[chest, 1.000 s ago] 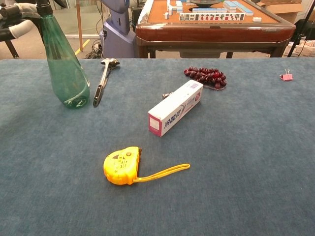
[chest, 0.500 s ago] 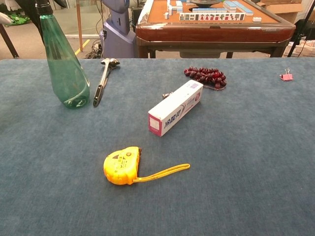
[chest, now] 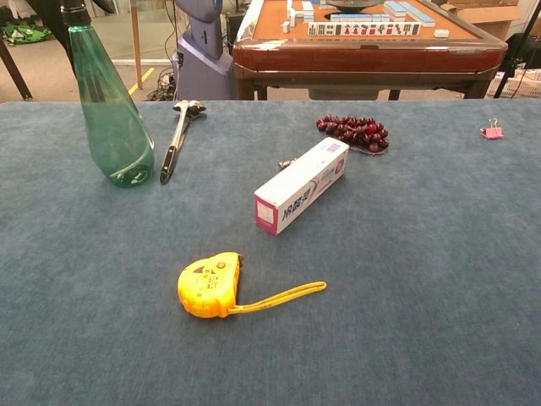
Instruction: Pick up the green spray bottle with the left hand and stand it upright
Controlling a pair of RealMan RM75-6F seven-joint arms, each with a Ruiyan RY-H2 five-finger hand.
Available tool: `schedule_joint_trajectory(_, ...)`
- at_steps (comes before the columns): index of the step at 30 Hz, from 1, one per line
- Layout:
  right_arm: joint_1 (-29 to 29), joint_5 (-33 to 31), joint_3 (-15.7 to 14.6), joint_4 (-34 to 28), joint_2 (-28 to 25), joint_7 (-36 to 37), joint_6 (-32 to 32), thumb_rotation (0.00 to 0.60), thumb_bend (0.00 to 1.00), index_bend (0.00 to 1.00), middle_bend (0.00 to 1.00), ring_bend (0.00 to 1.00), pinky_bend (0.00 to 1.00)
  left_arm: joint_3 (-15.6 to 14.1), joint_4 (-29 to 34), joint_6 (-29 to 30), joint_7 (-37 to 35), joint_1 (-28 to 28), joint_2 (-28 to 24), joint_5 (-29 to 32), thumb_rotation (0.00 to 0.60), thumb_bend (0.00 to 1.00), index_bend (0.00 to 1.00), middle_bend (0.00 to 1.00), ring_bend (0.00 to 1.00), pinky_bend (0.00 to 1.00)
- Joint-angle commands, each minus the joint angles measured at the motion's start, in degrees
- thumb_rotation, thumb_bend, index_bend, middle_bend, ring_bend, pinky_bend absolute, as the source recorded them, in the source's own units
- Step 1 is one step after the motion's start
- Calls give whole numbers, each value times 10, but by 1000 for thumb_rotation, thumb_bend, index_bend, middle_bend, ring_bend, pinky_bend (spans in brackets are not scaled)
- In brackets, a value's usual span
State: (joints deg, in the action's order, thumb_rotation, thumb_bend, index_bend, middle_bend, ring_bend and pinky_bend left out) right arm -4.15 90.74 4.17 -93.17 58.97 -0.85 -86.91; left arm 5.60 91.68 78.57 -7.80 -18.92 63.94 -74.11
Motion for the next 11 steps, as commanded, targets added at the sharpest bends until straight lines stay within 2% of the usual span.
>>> schedule_joint_trajectory(1, 0, 2, -2, -4, 0, -6, -3, 600, 292, 298, 319, 202, 220, -16, 22, 37, 25, 28, -6, -25, 600, 459, 259, 156, 60, 0)
schedule_joint_trajectory(11, 17, -14, -7, -13, 3, -11, -17, 600, 292, 298, 323, 202, 220, -46, 48, 87, 63, 76, 3, -78, 600, 459, 258, 161, 61, 0)
